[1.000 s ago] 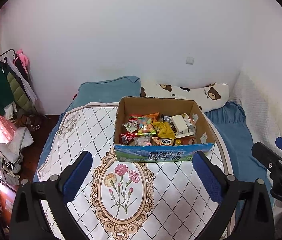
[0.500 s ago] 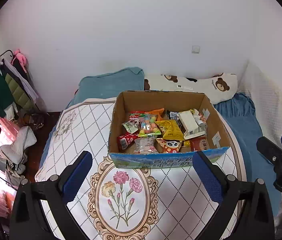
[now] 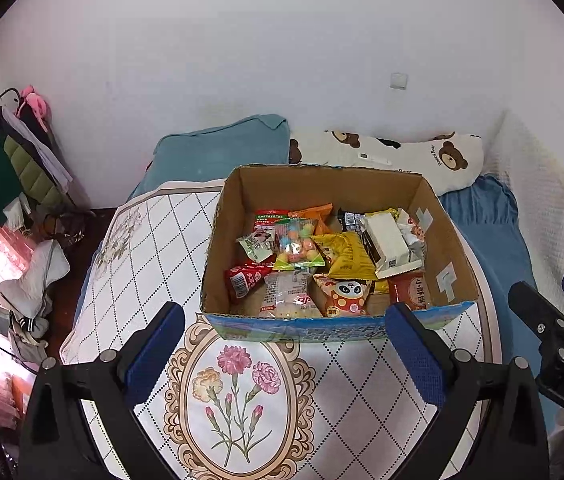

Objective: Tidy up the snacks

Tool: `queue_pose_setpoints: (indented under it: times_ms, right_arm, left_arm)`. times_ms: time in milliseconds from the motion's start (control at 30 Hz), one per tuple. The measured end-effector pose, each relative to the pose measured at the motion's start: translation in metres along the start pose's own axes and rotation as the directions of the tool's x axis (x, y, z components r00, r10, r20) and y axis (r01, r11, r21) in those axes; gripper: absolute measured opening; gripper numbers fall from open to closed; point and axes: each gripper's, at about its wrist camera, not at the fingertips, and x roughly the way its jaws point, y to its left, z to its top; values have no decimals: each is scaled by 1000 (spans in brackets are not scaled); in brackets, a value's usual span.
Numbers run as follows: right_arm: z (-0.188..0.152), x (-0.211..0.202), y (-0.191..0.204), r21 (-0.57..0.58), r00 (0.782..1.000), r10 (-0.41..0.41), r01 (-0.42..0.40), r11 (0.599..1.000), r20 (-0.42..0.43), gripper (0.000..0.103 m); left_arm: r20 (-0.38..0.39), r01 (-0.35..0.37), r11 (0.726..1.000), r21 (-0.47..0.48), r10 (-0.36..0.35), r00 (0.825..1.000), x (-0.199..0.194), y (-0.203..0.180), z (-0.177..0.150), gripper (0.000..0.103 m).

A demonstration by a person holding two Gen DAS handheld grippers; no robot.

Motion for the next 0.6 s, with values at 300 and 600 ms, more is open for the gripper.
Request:
queue_pose_setpoints:
  times_ms: [300,600]
  right_arm:
    - [0,6,4,-14,1000,-5,5,1000,-10,103]
    - [-2,6,4,-19,1000,-4,4,1000,-12,103]
  left_arm:
    - [-4,2,1000,-3,-2,1000,3,4,2,103]
    - [-7,5,1000,-5,-5,1000,4,5,1,103]
